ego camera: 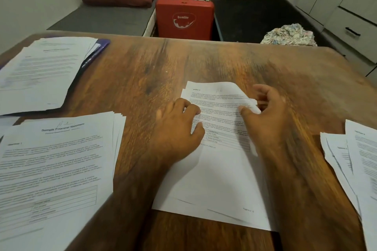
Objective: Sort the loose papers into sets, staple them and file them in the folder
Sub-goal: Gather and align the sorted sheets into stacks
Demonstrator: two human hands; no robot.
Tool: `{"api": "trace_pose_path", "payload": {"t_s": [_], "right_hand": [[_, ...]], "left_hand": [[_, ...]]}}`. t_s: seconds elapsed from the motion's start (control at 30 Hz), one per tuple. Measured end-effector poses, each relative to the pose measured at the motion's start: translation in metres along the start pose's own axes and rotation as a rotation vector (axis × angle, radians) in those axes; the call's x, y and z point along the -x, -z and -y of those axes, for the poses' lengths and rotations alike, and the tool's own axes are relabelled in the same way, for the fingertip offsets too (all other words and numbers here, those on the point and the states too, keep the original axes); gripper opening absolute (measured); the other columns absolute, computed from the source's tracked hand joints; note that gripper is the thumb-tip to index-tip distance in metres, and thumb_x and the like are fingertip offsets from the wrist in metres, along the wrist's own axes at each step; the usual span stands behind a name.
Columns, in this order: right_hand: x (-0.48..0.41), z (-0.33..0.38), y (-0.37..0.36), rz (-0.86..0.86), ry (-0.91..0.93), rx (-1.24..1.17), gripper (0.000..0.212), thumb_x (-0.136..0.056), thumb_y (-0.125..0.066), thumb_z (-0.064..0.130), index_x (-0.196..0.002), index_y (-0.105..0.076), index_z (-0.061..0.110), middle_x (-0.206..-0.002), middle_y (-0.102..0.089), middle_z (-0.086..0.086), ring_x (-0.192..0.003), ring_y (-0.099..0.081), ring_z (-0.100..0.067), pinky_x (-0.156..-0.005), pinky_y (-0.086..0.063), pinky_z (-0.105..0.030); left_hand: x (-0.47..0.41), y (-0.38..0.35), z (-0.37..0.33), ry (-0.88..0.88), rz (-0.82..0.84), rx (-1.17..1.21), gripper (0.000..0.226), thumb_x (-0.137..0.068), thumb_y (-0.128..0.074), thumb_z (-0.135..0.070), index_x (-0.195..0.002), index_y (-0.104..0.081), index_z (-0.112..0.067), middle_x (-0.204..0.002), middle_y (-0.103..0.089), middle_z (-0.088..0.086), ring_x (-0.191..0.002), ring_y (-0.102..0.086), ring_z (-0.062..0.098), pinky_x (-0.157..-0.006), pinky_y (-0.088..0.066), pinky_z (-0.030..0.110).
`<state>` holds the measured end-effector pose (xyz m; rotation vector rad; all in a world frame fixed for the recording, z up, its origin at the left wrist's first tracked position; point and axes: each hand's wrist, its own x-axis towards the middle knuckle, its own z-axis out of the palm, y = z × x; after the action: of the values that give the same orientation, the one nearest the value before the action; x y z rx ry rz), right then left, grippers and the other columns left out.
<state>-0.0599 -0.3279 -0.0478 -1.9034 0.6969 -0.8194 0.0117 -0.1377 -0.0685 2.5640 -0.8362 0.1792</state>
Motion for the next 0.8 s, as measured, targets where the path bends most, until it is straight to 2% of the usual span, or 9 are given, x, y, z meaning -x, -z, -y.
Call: {"api": "trace_pose_path", "payload": {"t_s": [0.03, 0.1, 0.17, 0.27, 0.33, 0.43, 0.53, 0.67, 0.8], "right_hand": [[0.001, 0.002, -0.001, 0.005, 0.018, 0.0, 0.054, -0.082, -0.081, 0.006, -0.128, -0.064, 0.029, -0.126, -0.059, 0.0, -0.095, -0.061, 0.001, -0.071, -0.056, -0.014], [0.003, 0.006, -0.001, 0.012, 0.016, -0.041, 0.057, -0.082, -0.083, 0.005, -0.128, -0.062, 0.032, -0.124, -0.058, 0.002, -0.095, -0.061, 0.0, -0.067, -0.053, -0.011], [0.004, 0.012, 0.002, 0.016, -0.038, -0.159, 0.06, -0.081, -0.086, 0.01, -0.128, -0.059, 0.035, -0.124, -0.06, 0.006, -0.1, -0.061, -0.002, -0.072, -0.05, -0.012], [0.002, 0.016, 0.012, 0.03, -0.148, -0.315, 0.059, -0.081, -0.088, 0.017, -0.131, -0.06, 0.026, -0.123, -0.066, 0.011, -0.102, -0.064, -0.002, -0.078, -0.055, -0.021], [0.001, 0.015, 0.015, 0.035, -0.183, -0.338, 0.054, -0.082, -0.088, 0.014, -0.129, -0.063, 0.02, -0.111, -0.074, 0.006, -0.096, -0.072, -0.009, -0.08, -0.062, -0.032], [-0.001, 0.01, 0.011, 0.019, -0.179, -0.319, 0.039, -0.078, -0.089, 0.008, -0.112, -0.071, 0.017, -0.088, -0.079, -0.001, -0.08, -0.078, -0.016, -0.077, -0.065, -0.045], [0.001, 0.006, 0.008, -0.004, -0.086, -0.197, 0.025, -0.078, -0.091, 0.016, -0.096, -0.074, 0.021, -0.081, -0.079, 0.006, -0.072, -0.077, -0.01, -0.069, -0.066, -0.041], [0.002, 0.004, 0.011, 0.019, 0.039, -0.021, 0.009, -0.09, -0.081, 0.022, -0.098, -0.078, 0.023, -0.089, -0.078, 0.013, -0.074, -0.074, -0.001, -0.063, -0.061, -0.023], [0.002, 0.009, 0.013, 0.086, 0.099, -0.014, 0.004, -0.099, -0.07, 0.025, -0.102, -0.071, 0.024, -0.096, -0.076, 0.014, -0.085, -0.073, -0.005, -0.071, -0.061, -0.032]], "left_hand": [[0.0, 0.0, 0.0, -0.001, -0.004, -0.001, 0.041, -0.097, -0.042, -0.048, -0.131, -0.055, -0.032, -0.136, -0.047, -0.01, -0.124, -0.036, 0.01, -0.111, -0.029, 0.049], [0.0, 0.0, 0.0, 0.004, -0.007, 0.001, 0.037, -0.099, -0.047, -0.046, -0.132, -0.055, -0.032, -0.137, -0.046, -0.01, -0.125, -0.036, 0.011, -0.113, -0.028, 0.049], [0.0, 0.0, 0.0, 0.009, -0.014, 0.0, 0.037, -0.099, -0.048, -0.045, -0.132, -0.055, -0.031, -0.138, -0.047, -0.009, -0.126, -0.036, 0.011, -0.113, -0.028, 0.048], [0.0, 0.0, 0.0, 0.003, -0.019, -0.006, 0.037, -0.099, -0.049, -0.044, -0.133, -0.055, -0.031, -0.136, -0.047, -0.01, -0.125, -0.036, 0.011, -0.112, -0.028, 0.047], [0.0, 0.0, 0.0, 0.001, -0.023, -0.009, 0.037, -0.098, -0.049, -0.043, -0.133, -0.055, -0.031, -0.136, -0.047, -0.01, -0.124, -0.036, 0.01, -0.111, -0.027, 0.046], [0.0, 0.001, 0.0, -0.001, -0.024, -0.006, 0.036, -0.098, -0.049, -0.044, -0.131, -0.056, -0.031, -0.134, -0.047, -0.01, -0.125, -0.037, 0.01, -0.112, -0.029, 0.049], [0.0, 0.003, 0.0, -0.005, -0.031, -0.001, 0.035, -0.098, -0.05, -0.044, -0.13, -0.057, -0.031, -0.134, -0.048, -0.01, -0.125, -0.038, 0.011, -0.112, -0.029, 0.049], [0.001, 0.004, -0.001, -0.009, -0.054, 0.015, 0.032, -0.097, -0.053, -0.043, -0.126, -0.06, -0.03, -0.132, -0.05, -0.011, -0.123, -0.039, 0.009, -0.11, -0.029, 0.046], [0.001, 0.004, 0.0, 0.018, -0.095, 0.095, 0.04, -0.093, -0.064, -0.043, -0.128, -0.055, -0.026, -0.133, -0.049, -0.009, -0.123, -0.041, 0.011, -0.109, -0.032, 0.041]]}}
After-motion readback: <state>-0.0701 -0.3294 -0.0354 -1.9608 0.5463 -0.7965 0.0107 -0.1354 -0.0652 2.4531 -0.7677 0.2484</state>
